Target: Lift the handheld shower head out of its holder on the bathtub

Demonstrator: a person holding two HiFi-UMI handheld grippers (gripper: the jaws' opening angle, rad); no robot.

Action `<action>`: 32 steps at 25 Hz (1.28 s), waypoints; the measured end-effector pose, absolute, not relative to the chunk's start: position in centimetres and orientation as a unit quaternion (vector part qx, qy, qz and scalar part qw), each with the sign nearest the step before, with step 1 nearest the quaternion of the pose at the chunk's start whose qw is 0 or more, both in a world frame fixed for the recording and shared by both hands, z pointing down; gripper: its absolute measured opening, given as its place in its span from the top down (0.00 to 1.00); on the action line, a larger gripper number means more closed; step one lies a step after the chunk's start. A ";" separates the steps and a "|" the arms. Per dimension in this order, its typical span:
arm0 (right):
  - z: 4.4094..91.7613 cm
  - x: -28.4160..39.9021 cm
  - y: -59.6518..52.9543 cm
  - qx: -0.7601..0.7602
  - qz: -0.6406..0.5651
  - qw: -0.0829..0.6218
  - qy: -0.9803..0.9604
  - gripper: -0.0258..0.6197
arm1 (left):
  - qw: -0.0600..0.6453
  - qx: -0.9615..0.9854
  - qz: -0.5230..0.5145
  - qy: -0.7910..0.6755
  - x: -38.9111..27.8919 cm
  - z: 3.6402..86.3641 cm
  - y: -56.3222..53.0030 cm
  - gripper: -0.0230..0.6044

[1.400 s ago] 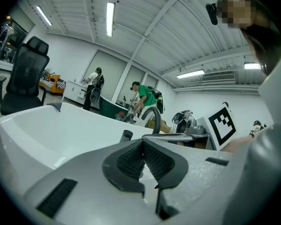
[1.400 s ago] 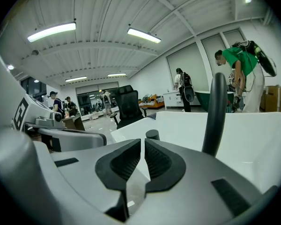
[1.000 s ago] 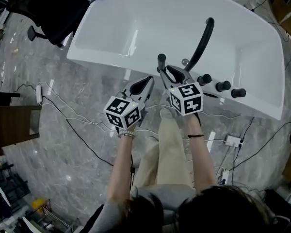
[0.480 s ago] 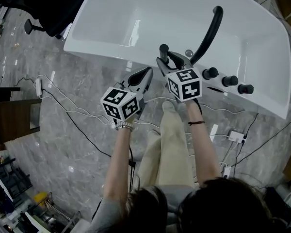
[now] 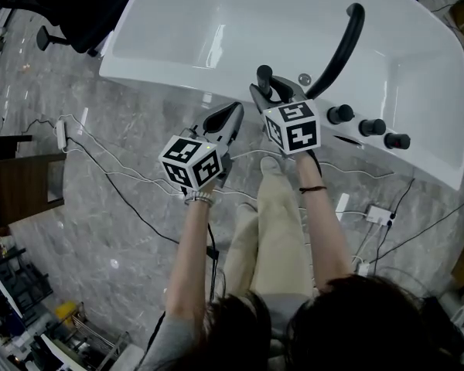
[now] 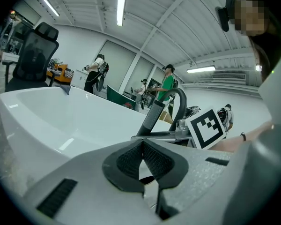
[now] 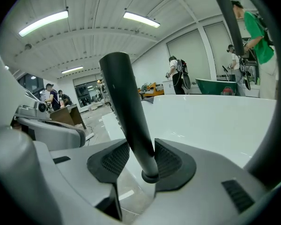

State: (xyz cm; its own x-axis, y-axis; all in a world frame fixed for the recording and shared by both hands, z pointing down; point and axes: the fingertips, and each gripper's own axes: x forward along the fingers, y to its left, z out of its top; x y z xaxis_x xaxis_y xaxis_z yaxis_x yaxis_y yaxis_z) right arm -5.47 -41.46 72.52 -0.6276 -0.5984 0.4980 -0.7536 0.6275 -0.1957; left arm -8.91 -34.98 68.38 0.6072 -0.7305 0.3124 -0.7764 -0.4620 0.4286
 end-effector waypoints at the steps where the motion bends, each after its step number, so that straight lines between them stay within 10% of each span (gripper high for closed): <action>1: 72.7 -5.5 -41.6 0.385 0.194 0.201 -0.880 0.72 | 0.273 0.854 0.042 -0.442 -8.9 68.5 -35.0 0.96; 32: 63.9 -5.0 -39.6 0.426 0.170 0.199 -0.866 0.75 | 0.266 0.860 0.013 -0.435 -8.1 60.7 -34.5 0.96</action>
State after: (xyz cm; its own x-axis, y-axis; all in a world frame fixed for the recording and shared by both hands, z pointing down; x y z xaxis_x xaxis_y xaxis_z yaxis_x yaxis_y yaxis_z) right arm -4.97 -39.64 63.86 -0.5570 -0.6706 0.4900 -0.8062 0.5782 -0.1252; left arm -8.11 -34.53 60.72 0.6215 -0.7409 0.2545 -0.7551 -0.4800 0.4466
